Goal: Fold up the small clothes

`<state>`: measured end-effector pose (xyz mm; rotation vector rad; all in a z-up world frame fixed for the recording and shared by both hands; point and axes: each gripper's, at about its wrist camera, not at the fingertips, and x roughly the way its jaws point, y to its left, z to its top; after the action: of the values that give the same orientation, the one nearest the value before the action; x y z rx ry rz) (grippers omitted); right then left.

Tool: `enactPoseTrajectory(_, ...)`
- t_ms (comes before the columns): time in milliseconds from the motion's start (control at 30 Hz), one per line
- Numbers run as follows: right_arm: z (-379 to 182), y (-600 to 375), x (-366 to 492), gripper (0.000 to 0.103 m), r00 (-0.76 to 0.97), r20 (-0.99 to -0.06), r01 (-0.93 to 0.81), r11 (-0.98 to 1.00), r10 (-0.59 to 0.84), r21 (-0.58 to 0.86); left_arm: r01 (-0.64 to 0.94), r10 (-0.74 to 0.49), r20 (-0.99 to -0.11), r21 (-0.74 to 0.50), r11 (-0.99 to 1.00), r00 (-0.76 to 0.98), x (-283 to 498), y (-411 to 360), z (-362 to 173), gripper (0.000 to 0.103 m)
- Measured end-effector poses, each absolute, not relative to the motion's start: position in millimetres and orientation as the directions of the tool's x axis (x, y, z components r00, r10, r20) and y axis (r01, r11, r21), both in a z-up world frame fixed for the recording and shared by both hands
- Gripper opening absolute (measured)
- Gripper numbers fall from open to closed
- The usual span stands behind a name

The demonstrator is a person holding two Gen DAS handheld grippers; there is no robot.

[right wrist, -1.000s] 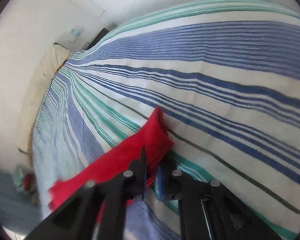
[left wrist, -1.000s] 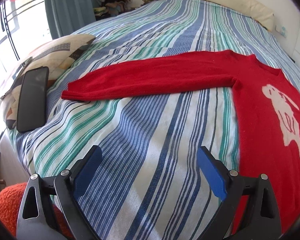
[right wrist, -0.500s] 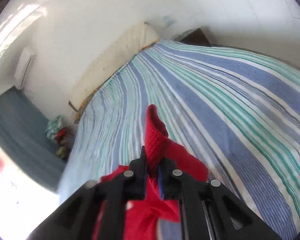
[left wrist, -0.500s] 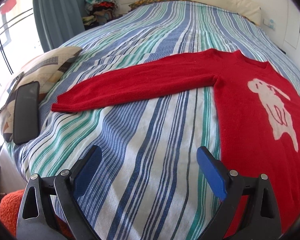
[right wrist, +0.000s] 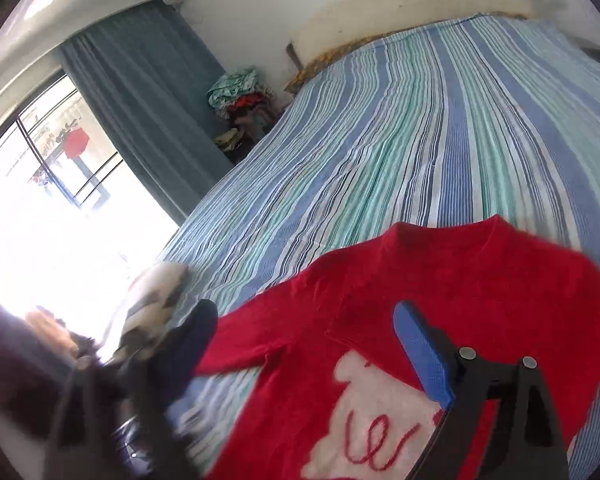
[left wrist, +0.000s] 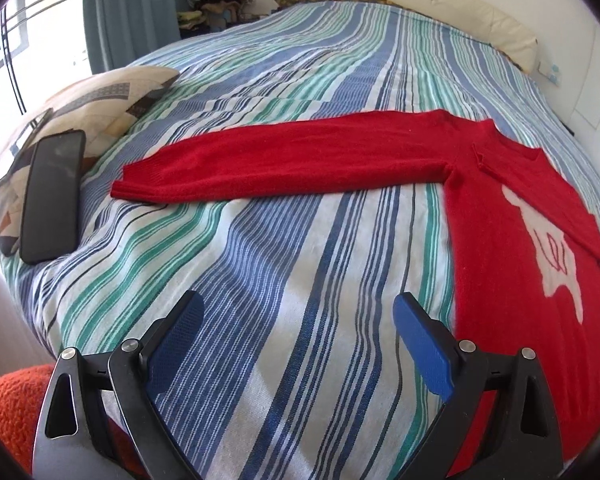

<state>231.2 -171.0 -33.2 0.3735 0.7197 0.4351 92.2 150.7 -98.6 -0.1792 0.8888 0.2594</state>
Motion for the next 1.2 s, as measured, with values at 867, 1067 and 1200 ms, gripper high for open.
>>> enactPoseTrajectory(867, -128.9, -341.3, 166.4, 0.078, 0.599, -0.718, 0.125, 0.926, -0.356, -0.356, -0.193, 0.149, -0.796, 0.042, 0.980, 0.586, 104.5, 118.2, -110.3, 0.096)
enactPoseTrajectory(1067, -67.6, -225.9, 185.8, 0.065, 0.674, -0.735, -0.298, 0.937, 0.072, -0.181, -0.213, 0.124, -0.802, -0.005, 0.977, 0.585, 108.1, 122.6, -108.5, 0.096)
enactPoseTrajectory(1200, -79.1, -121.2, 229.4, 0.043, 0.600, -0.772, -0.532, 0.826, 0.210, -0.189, -0.236, 0.133, -0.801, -0.011, 0.972, 0.583, 105.1, 130.1, -108.6, 0.096)
